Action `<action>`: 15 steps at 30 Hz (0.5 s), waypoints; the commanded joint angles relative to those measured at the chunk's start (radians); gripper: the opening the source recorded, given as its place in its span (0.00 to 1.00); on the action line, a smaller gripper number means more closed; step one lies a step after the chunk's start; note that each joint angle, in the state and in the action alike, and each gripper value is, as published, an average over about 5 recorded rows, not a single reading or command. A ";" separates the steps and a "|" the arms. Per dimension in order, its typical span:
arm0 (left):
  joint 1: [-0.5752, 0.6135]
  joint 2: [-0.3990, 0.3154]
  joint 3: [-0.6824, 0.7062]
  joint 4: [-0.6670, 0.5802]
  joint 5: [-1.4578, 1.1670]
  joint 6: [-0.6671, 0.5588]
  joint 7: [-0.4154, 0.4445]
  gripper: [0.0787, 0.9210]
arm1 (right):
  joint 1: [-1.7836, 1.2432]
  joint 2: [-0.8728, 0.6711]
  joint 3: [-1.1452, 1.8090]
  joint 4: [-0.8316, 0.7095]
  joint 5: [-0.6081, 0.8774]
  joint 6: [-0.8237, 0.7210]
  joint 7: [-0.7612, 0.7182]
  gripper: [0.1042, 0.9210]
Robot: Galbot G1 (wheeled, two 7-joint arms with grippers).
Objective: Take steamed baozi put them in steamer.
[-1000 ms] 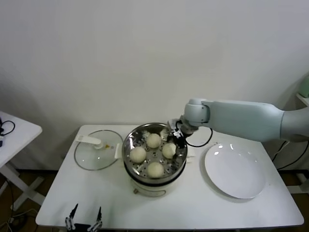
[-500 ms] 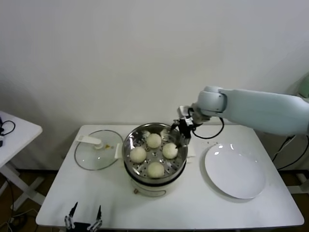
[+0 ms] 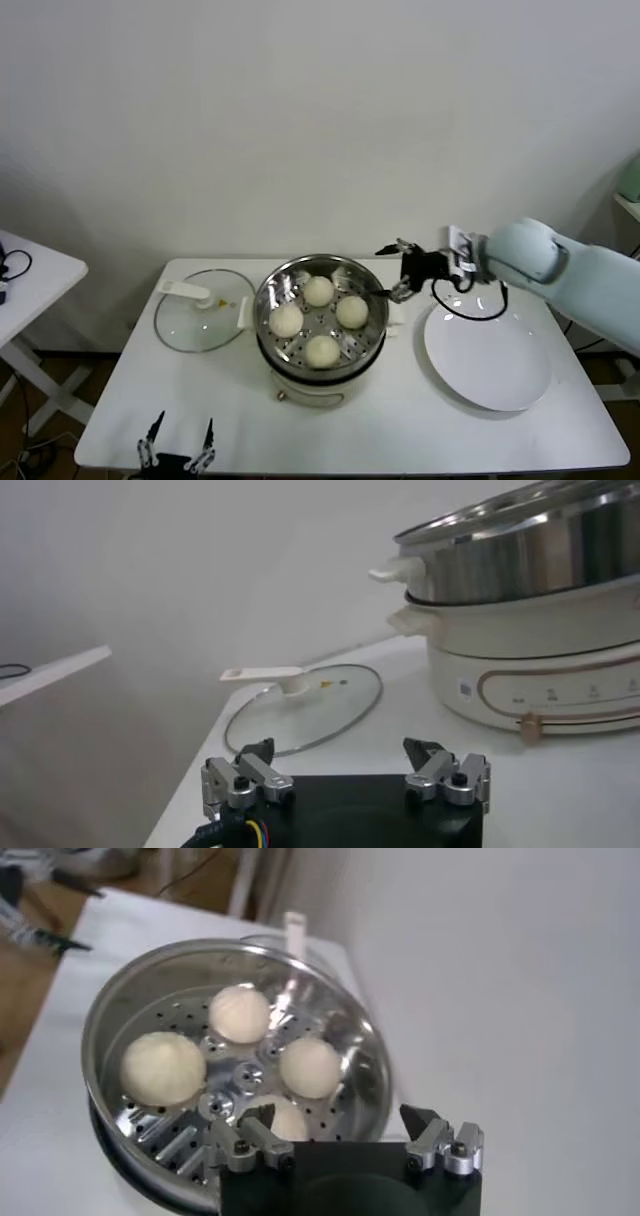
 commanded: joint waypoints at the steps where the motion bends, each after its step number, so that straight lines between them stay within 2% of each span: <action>1: -0.006 0.007 0.007 0.002 0.002 0.000 0.001 0.88 | -1.075 -0.153 1.025 0.196 -0.036 0.093 0.251 0.88; 7: -0.002 0.007 0.008 0.002 0.003 -0.005 -0.001 0.88 | -1.562 0.093 1.476 0.280 -0.115 0.124 0.255 0.88; 15: -0.012 0.010 0.004 0.010 -0.003 -0.007 -0.003 0.88 | -1.831 0.449 1.605 0.300 -0.288 0.379 0.254 0.88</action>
